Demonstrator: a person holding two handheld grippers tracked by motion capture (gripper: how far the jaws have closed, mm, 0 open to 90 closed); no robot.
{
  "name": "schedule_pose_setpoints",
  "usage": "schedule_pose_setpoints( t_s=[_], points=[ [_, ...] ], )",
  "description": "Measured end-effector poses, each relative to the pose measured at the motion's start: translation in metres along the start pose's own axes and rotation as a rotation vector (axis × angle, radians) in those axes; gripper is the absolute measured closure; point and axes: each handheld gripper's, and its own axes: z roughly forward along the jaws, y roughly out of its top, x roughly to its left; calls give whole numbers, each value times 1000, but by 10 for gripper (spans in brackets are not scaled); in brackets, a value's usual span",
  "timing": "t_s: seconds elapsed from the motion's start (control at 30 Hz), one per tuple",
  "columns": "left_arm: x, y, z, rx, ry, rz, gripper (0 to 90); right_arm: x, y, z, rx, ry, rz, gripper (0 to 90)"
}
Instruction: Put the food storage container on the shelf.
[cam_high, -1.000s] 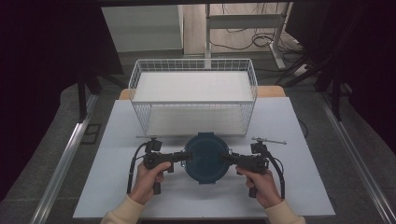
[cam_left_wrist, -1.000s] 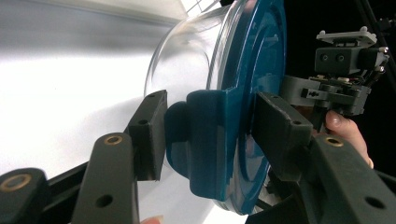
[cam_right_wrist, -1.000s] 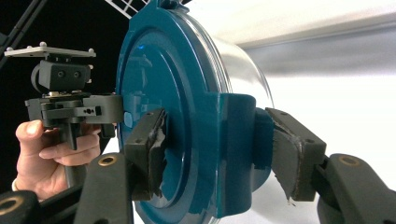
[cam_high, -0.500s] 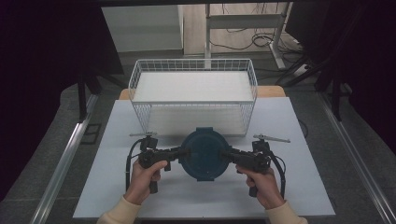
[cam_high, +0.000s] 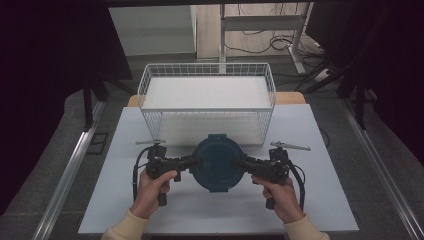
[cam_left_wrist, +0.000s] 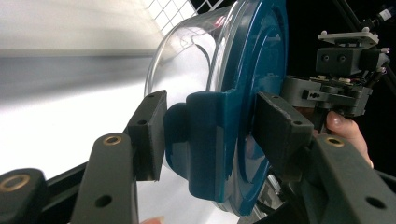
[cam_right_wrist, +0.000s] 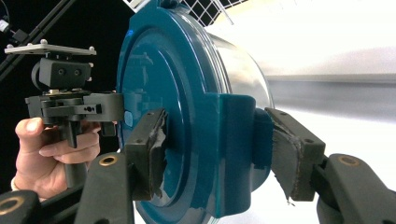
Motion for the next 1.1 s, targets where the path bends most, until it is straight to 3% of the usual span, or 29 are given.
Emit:
schedule_pose_setpoints(
  t_s=[0.17,0.43,1.1],
  points=[
    [1,5,-5,-9,-2,0,463,6,9,4,2,1,-31,417],
    [2,16,-10,-17,2,7,463,8,19,9,4,8,-41,418],
    [-16,74,-19,-47,3,54,464,26,78,8,-45,19,-80,418]
  ],
)
